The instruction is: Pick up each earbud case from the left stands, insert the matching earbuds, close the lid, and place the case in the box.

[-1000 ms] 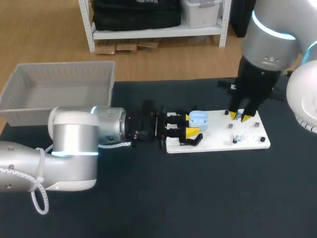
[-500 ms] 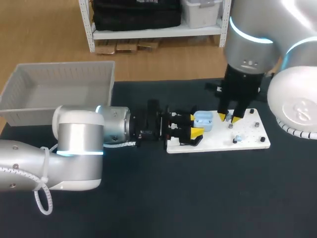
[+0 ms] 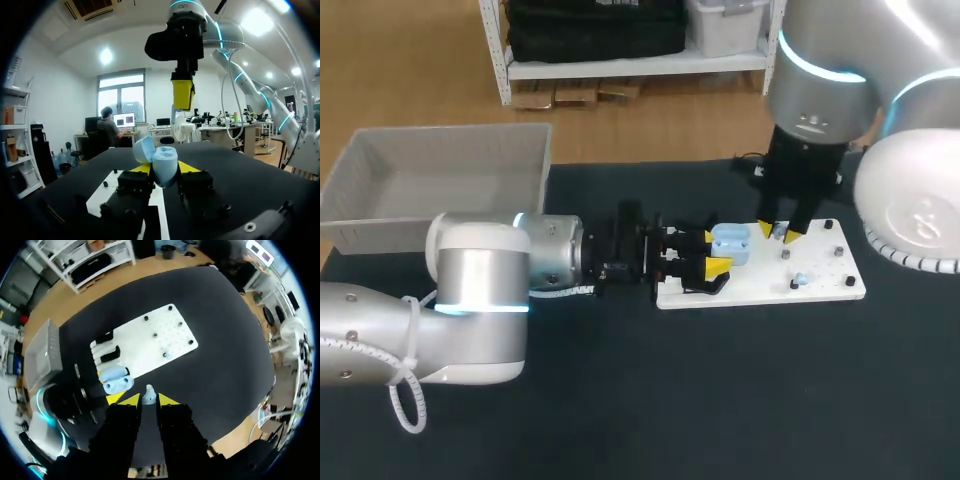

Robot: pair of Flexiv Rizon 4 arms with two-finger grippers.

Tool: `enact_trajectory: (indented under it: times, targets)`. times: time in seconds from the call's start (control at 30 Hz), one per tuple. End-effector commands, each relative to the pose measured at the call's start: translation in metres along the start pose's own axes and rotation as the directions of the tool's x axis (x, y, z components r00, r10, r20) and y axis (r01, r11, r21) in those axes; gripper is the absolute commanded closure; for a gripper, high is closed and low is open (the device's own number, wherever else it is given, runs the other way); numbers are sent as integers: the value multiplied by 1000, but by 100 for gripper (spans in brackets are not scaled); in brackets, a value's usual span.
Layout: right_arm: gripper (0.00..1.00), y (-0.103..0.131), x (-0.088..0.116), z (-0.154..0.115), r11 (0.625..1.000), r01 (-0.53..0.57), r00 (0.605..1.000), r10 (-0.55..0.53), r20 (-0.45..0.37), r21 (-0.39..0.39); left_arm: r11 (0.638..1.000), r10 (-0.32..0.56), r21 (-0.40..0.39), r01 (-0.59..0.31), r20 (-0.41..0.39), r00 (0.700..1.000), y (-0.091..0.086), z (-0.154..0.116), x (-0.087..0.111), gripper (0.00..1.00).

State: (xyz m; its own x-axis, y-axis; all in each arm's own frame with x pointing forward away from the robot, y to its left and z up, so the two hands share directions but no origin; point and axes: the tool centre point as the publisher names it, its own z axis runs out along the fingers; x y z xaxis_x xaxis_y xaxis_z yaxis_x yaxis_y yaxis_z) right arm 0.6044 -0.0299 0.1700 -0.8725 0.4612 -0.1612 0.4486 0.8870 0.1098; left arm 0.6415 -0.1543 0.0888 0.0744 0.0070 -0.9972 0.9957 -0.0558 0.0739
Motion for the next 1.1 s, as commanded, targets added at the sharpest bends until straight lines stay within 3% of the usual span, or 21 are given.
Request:
enact_trajectory:
  times: [0.03,0.43,1.1]
  targets:
    - [100,18,0,2,995,-93,996,93,3,29,1000,2,-4,-2,-1,1000,0,1,0,100]
    - [100,33,3,3,988,-146,989,146,-9,44,1000,2,-4,-2,-1,1000,0,1,0,100]
    - [100,48,14,10,989,-120,992,123,-28,87,1000,2,-4,-2,-1,1000,0,1,0,100]
